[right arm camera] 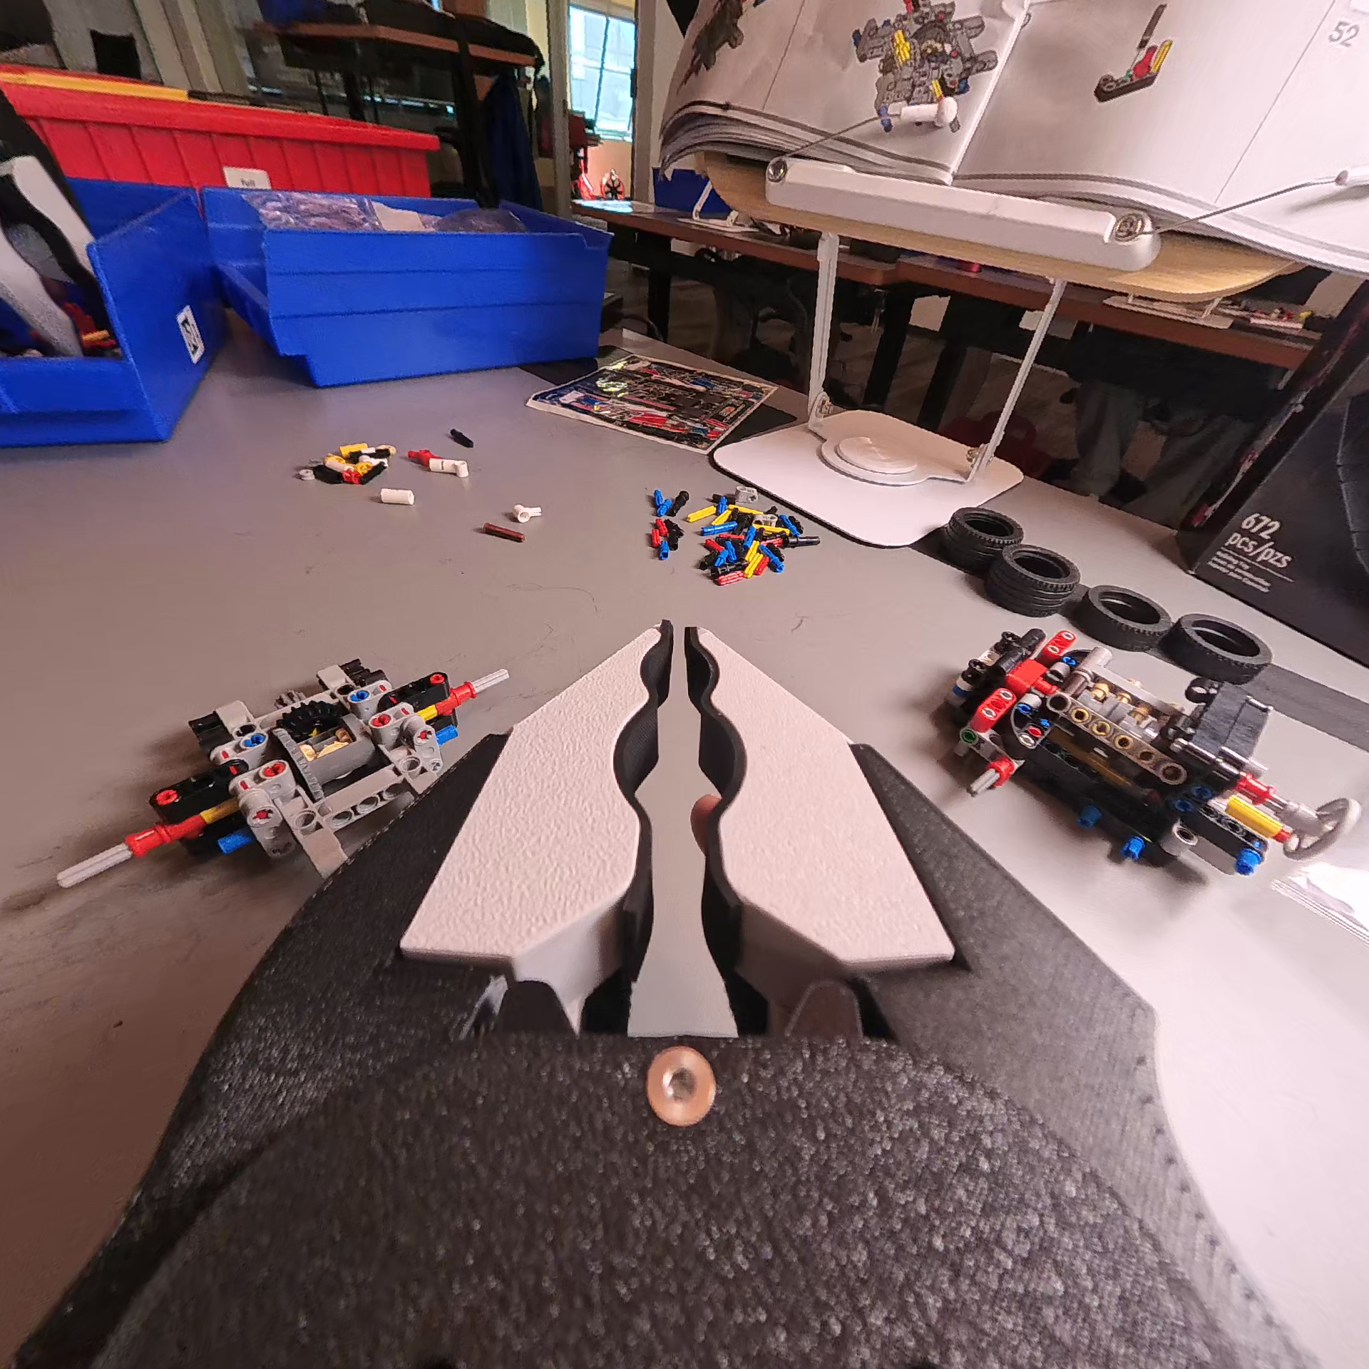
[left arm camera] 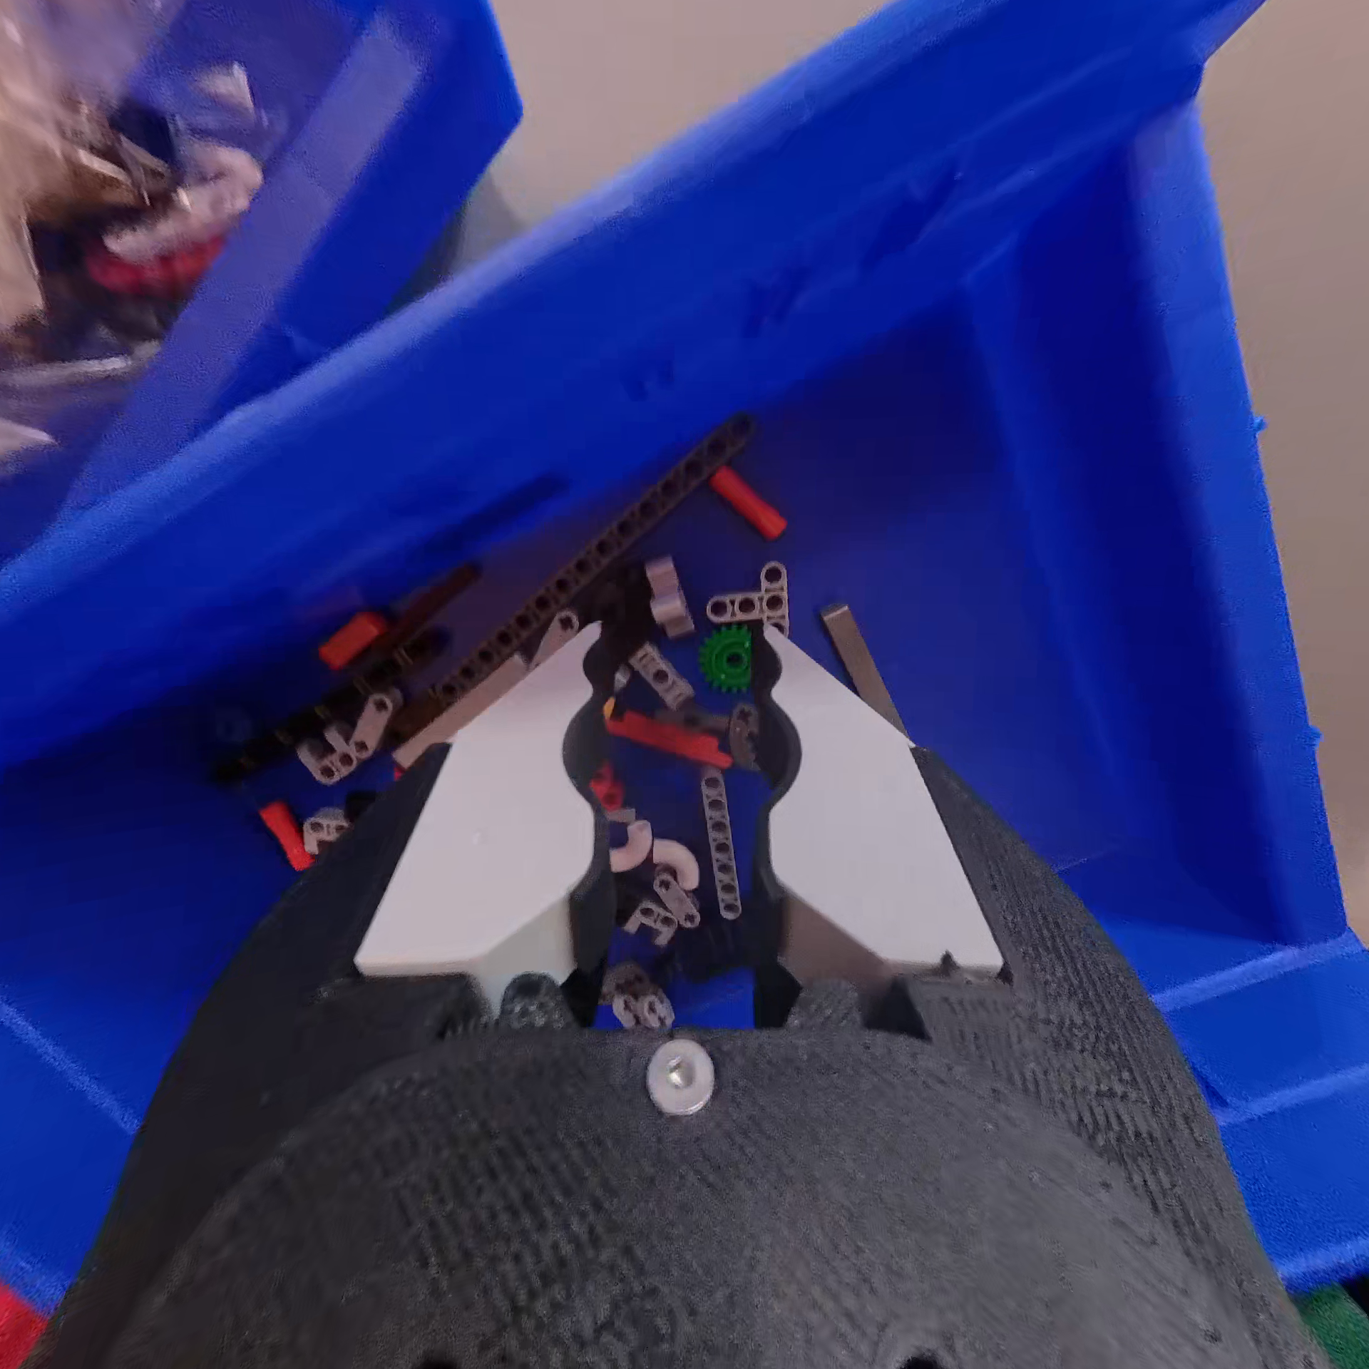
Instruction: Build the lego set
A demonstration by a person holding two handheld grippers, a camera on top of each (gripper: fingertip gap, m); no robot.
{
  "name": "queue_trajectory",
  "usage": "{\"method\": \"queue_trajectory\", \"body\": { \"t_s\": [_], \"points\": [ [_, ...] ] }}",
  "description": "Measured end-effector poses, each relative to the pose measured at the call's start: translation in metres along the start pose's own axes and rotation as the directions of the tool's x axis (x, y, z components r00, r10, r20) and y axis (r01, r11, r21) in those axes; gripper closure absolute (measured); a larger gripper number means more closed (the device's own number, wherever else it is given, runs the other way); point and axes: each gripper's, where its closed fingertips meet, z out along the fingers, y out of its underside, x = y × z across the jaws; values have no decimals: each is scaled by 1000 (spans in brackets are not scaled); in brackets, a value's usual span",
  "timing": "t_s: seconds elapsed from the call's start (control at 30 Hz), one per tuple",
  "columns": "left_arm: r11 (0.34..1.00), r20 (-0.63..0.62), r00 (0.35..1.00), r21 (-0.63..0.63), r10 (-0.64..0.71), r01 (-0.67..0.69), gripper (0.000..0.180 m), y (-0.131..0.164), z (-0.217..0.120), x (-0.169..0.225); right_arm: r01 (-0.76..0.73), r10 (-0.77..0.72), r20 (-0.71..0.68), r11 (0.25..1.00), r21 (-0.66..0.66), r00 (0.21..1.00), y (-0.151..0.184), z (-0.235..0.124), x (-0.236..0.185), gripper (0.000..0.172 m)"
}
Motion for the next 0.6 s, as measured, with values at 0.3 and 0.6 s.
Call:
{"method": "queue_trajectory", "body": {
  "t_s": [0.3, 0.6],
  "points": [
    [999, 29, 999, 21, 33, -33, 173, -9, -9, 0, 1, -1, 7, 1000, 0, 1000, 0, 0, -1, 170],
    [915, -486, 849, 403, 209, 5, 173, -120, -71, 163, 15, -15, 21, 1000, -7, 1000, 1, 0, -4, 170]
  ]
}}
